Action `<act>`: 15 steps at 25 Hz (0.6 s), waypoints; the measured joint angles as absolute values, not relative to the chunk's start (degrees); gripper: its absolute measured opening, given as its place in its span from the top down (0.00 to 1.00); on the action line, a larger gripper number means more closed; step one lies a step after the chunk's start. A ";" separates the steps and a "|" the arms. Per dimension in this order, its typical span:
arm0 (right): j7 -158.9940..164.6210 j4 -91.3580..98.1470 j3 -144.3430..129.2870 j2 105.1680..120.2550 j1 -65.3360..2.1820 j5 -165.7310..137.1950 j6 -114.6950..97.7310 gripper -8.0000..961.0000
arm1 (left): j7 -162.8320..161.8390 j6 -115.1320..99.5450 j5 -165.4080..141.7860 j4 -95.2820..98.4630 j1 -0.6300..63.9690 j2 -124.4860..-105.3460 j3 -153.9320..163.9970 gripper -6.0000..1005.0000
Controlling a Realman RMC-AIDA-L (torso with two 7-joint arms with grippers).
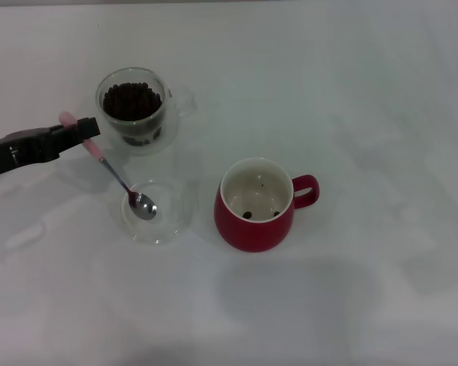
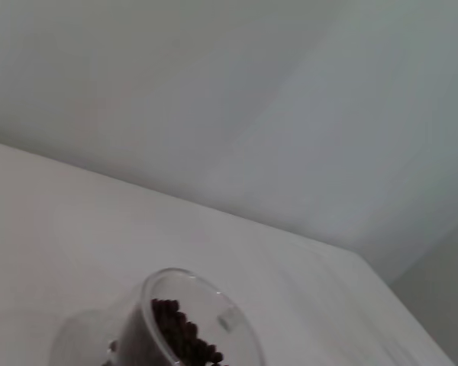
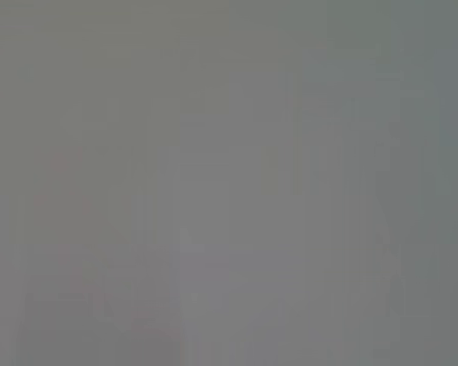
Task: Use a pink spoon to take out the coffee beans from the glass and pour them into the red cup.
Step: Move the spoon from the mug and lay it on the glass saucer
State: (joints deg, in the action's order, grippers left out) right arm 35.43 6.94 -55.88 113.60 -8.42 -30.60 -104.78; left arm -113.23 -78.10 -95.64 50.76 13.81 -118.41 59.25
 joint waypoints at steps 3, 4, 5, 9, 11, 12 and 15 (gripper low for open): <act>35.51 6.94 -56.02 113.62 -8.46 -30.75 -104.67 0.20 | -111.99 -77.51 -95.64 49.19 14.25 -118.35 59.23 0.87; 35.51 6.94 -56.02 113.66 -8.49 -30.76 -104.62 0.20 | -111.58 -77.33 -95.64 48.54 14.58 -118.35 59.23 0.87; 35.51 6.94 -56.03 113.71 -8.53 -30.76 -104.57 0.20 | -111.17 -77.00 -95.64 47.67 15.04 -118.37 59.23 0.87; 35.51 6.94 -56.07 113.86 -8.53 -30.76 -104.54 0.20 | -109.59 -75.50 -95.62 43.56 17.10 -118.45 59.24 0.87; 35.53 6.94 -56.05 113.91 -8.45 -30.76 -104.54 0.20 | -108.94 -74.81 -95.41 42.08 17.76 -118.46 59.24 0.87; 35.55 6.94 -56.03 113.96 -8.40 -30.76 -104.56 0.20 | -108.69 -74.36 -95.28 41.46 17.99 -118.47 59.24 0.87; 35.61 6.91 -55.96 114.10 -8.33 -30.76 -104.57 0.20 | -108.46 -73.33 -94.96 40.66 18.20 -118.54 59.24 0.87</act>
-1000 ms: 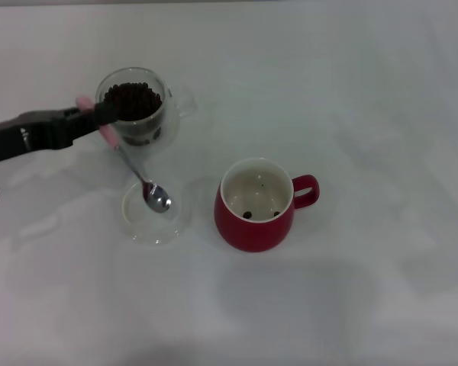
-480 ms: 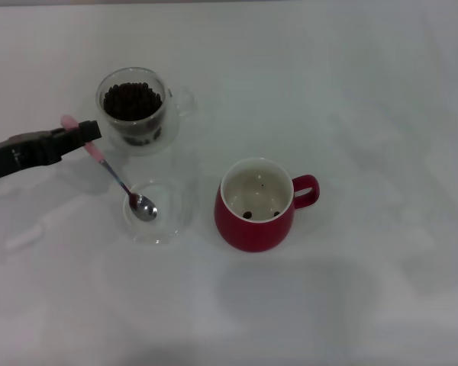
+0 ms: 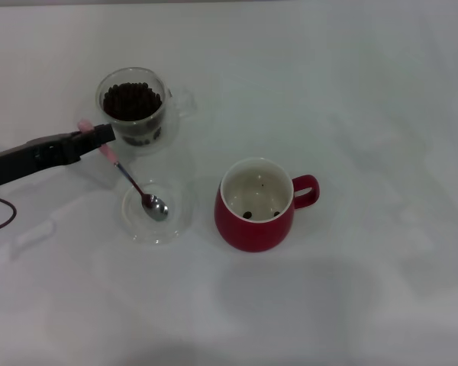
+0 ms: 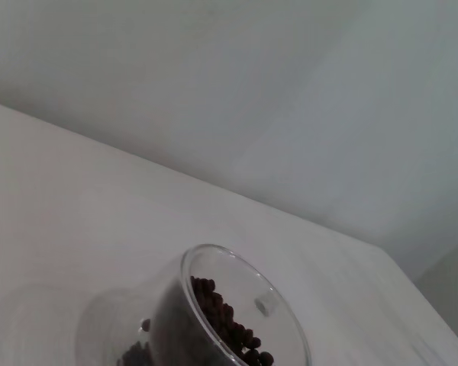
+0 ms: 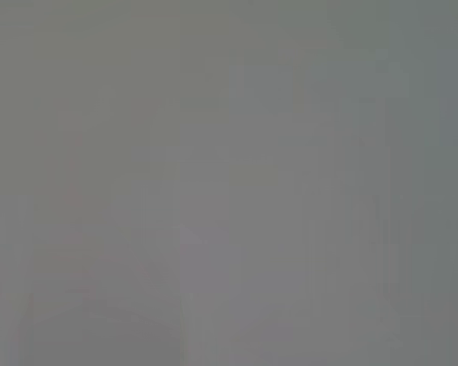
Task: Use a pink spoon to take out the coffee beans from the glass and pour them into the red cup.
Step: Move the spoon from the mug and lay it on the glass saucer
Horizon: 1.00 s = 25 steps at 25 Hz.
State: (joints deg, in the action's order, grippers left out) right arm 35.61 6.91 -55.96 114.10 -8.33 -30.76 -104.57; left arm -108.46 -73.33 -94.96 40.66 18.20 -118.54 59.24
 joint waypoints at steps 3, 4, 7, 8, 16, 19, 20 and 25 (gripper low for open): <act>35.61 6.73 -55.88 114.35 -8.36 -30.76 -104.46 0.20 | -108.44 -72.65 -94.78 40.07 18.51 -118.80 59.23 0.87; 35.61 6.63 -55.85 114.40 -8.44 -30.76 -104.37 0.20 | -108.41 -72.41 -94.56 39.57 18.75 -118.85 59.23 0.87; 35.60 6.55 -55.81 114.47 -8.58 -30.75 -103.72 0.20 | -107.55 -71.85 -92.53 35.61 20.09 -118.67 59.23 0.87; 35.61 6.55 -55.80 114.51 -8.61 -30.73 -103.43 0.20 | -107.06 -71.79 -91.82 34.39 20.59 -118.59 59.20 0.87; 35.58 6.82 -55.84 114.77 -9.25 -30.72 -102.00 0.20 | -106.12 -71.63 -91.22 32.58 21.74 -118.62 58.62 0.87; 35.54 6.82 -55.78 114.88 -9.42 -30.73 -101.51 0.20 | -106.19 -71.63 -91.33 32.52 21.94 -118.64 58.63 0.87; 35.51 6.81 -55.78 114.88 -9.49 -30.73 -101.35 0.20 | -106.22 -71.63 -91.37 32.42 22.03 -118.64 58.63 0.87; 35.44 6.83 -55.88 114.98 -9.93 -30.76 -100.53 0.20 | -106.16 -71.19 -91.62 30.93 22.79 -118.62 58.75 0.87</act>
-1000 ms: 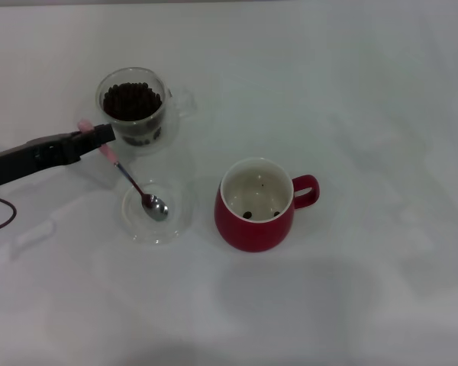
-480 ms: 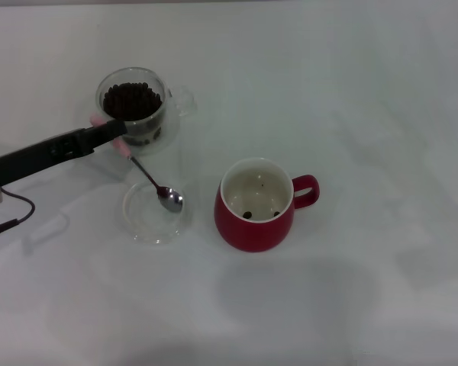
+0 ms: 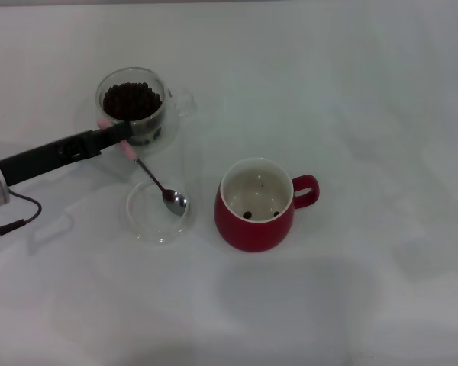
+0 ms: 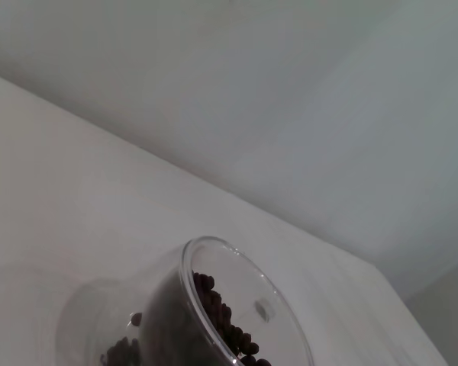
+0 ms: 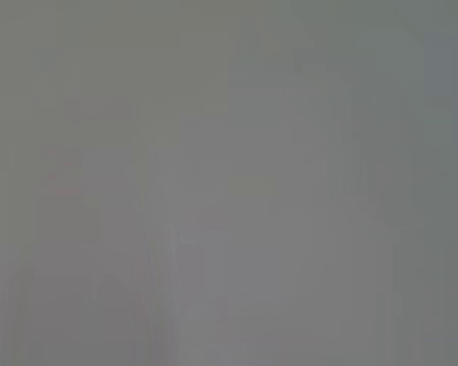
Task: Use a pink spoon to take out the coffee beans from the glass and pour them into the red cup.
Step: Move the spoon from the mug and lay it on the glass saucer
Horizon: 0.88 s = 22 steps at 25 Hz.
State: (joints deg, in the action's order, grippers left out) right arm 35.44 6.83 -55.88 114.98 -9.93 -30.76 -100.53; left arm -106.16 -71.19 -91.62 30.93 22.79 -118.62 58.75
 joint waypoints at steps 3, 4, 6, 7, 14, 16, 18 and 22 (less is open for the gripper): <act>35.26 6.85 -55.93 114.97 -10.02 -30.76 -100.49 0.20 | -106.21 -71.11 -91.67 30.83 22.93 -118.59 58.88 0.87; 35.21 6.85 -55.91 114.98 -10.07 -30.76 -100.49 0.20 | -106.21 -71.11 -91.67 30.83 22.98 -118.58 58.95 0.86; 35.22 6.86 -55.89 114.97 -10.19 -30.77 -100.46 0.20 | -106.21 -71.10 -91.67 30.76 22.98 -118.57 58.98 0.85; 35.24 6.86 -55.89 114.96 -10.23 -30.79 -100.43 0.20 | -106.21 -71.10 -91.67 30.64 22.98 -118.57 58.98 0.84; 35.28 6.86 -55.89 114.83 -10.62 -30.85 -100.08 0.20 | -106.17 -71.10 -91.77 30.43 23.14 -118.47 58.94 0.73; 35.32 6.86 -55.88 114.77 -10.73 -30.85 -100.04 0.20 | -106.14 -71.10 -91.88 30.47 23.14 -118.47 58.89 0.72; 35.32 6.86 -55.84 114.72 -10.85 -30.83 -100.00 0.20 | -106.16 -71.10 -91.94 30.42 23.13 -118.44 58.70 0.71; 35.24 6.86 -55.80 114.54 -10.92 -30.78 -99.92 0.20 | -106.29 -71.16 -91.90 30.62 22.77 -118.39 58.62 0.69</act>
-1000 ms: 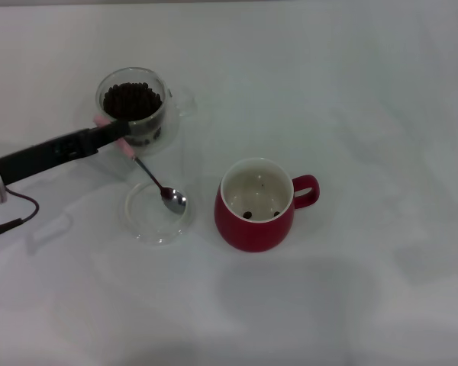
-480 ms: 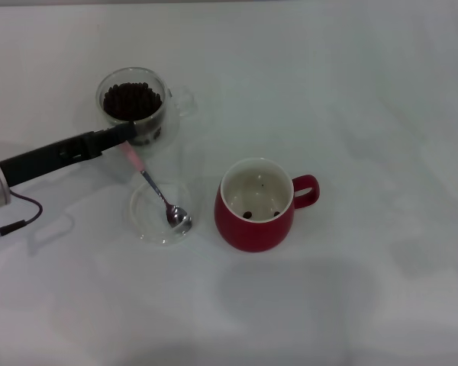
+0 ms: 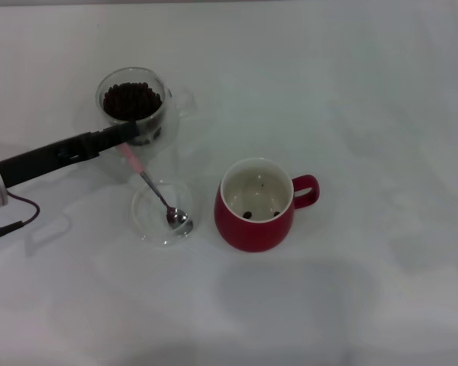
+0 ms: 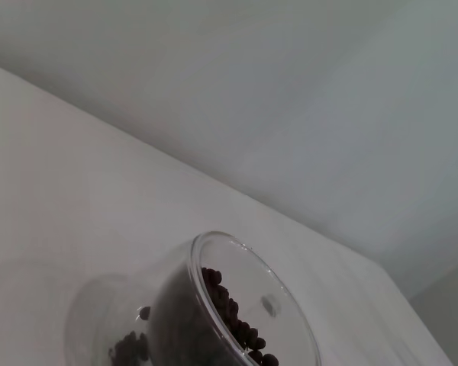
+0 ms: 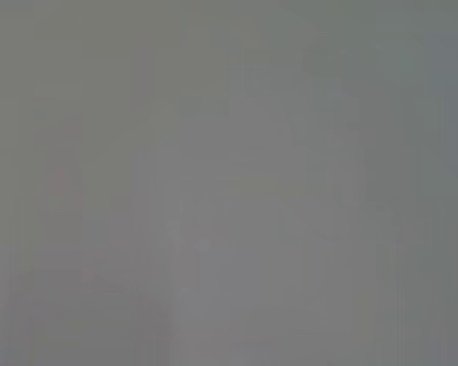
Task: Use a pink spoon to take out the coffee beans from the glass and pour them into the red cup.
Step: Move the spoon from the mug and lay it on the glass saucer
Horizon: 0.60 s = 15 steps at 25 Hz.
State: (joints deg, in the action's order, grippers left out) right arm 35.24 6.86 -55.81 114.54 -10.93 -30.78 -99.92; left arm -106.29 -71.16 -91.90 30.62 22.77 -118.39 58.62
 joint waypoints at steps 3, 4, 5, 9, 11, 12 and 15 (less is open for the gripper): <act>35.26 6.85 -55.80 114.44 -10.93 -30.73 -99.92 0.20 | -106.39 -71.50 -91.68 30.81 22.63 -118.38 58.62 0.68; 35.29 6.86 -55.80 114.39 -10.92 -30.71 -99.92 0.20 | -106.46 -71.61 -91.59 30.83 22.61 -118.38 58.62 0.62; 35.33 6.86 -55.80 114.32 -10.90 -30.69 -99.92 0.20 | -106.46 -71.61 -91.59 30.83 22.61 -118.38 58.62 0.56; 35.41 6.89 -55.80 114.13 -10.61 -30.58 -100.46 0.20 | -106.81 -72.50 -91.17 32.49 21.48 -118.38 58.62 0.44; 35.42 6.91 -55.80 114.10 -10.38 -30.50 -100.92 0.20 | -107.30 -72.56 -91.07 33.47 20.76 -118.38 58.62 0.40; 35.43 6.92 -55.80 114.09 -10.23 -30.46 -101.16 0.20 | -107.68 -72.58 -91.06 33.97 20.26 -118.38 58.62 0.40; 35.44 6.94 -55.80 114.07 -9.80 -30.41 -101.92 0.20 | -108.56 -72.97 -91.04 35.02 19.10 -118.38 58.62 0.40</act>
State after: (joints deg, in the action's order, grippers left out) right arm 35.44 6.94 -55.81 114.07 -9.80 -30.41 -101.92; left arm -108.56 -72.97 -91.04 35.02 19.10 -118.38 58.62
